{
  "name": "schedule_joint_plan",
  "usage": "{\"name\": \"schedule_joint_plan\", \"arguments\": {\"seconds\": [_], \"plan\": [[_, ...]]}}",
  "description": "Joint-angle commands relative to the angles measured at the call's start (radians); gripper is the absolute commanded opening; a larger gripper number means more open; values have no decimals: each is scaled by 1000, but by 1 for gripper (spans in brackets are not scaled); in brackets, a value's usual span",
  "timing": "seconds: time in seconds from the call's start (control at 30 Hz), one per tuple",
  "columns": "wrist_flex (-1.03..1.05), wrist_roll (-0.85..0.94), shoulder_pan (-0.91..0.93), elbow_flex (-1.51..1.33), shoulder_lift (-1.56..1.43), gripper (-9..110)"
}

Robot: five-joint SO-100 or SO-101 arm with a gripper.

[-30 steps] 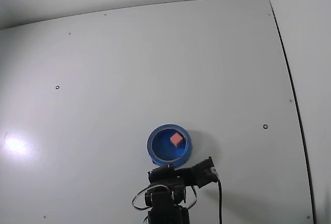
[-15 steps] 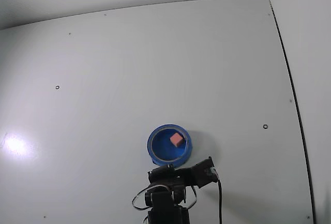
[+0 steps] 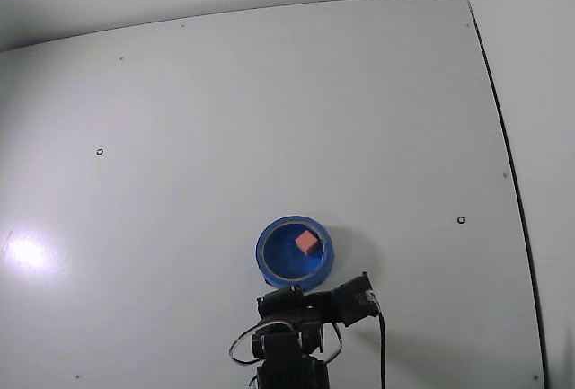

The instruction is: Grasp a block and put it in the bin.

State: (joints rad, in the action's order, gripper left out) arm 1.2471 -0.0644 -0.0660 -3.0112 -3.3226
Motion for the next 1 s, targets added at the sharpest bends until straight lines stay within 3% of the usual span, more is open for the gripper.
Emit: {"name": "schedule_joint_plan", "arguments": {"seconds": [0.0, 0.97], "plan": [[2, -3, 0, 14, 0, 0], [2, -3, 0, 14, 0, 0]]}}
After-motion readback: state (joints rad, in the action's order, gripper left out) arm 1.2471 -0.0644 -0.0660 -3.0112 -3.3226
